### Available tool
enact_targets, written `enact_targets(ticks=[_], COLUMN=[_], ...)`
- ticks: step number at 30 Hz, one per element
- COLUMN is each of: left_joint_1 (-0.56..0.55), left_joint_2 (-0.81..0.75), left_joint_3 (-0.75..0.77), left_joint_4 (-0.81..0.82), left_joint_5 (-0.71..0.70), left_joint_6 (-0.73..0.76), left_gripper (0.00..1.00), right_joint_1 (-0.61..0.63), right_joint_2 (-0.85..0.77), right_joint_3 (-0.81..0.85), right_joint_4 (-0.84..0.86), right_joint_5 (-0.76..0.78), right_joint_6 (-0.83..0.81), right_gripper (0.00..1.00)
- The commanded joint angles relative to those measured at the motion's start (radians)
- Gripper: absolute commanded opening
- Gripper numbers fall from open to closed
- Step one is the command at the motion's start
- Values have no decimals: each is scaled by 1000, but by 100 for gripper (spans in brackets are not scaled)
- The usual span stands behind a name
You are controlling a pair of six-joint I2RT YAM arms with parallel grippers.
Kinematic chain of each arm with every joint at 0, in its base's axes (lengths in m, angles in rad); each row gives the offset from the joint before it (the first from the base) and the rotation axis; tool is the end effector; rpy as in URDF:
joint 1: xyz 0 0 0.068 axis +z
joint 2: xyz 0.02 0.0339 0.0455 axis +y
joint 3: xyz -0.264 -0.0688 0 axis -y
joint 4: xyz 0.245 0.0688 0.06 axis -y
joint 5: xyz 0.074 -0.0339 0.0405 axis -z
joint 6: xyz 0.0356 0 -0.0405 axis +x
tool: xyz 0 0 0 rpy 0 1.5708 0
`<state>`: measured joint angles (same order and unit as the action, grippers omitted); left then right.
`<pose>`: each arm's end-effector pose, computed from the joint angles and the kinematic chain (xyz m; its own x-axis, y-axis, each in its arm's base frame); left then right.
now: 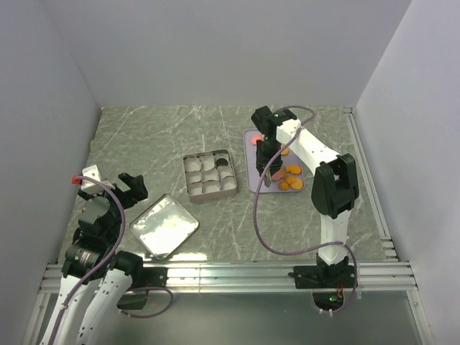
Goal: Pack the cookies
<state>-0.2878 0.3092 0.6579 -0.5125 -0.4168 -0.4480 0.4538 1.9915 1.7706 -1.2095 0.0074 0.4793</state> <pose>0.0841 -0.0099 0.3166 -0.0875 -0.3872 -0.9178 -0.1790 0.9125 -0.3679 0.3554 0.1731 0.2508 -0.9914 0.0295 -0.1275 0.0223 0.9981 0.0580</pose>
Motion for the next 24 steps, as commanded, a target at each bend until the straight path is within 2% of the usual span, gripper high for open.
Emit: enact_targets(ticks=[1, 3, 9, 14, 24], left_joint_1=[-1, -1, -1, -1, -1], left_joint_2=[-13, -15, -13, -12, -13], left_joint_3=[2, 2, 0, 2, 0], left_joint_4=[34, 32, 35, 35, 39], left_joint_5=[-8, -7, -4, 3, 15], left_joint_6=[12, 14, 15, 17, 20], left_gripper=[99, 99, 99, 99, 99], right_joint_1=[5, 6, 8, 29, 187], right_joint_2=[-71, -82, -103, -79, 50], right_joint_3=[82, 104, 194, 303, 519], right_joint_4=[-50, -68, -117, -142, -82], right_joint_5=[25, 14, -4, -95, -279], right_joint_6=[16, 21, 39, 54, 106], right_gripper=[25, 22, 21, 21, 23])
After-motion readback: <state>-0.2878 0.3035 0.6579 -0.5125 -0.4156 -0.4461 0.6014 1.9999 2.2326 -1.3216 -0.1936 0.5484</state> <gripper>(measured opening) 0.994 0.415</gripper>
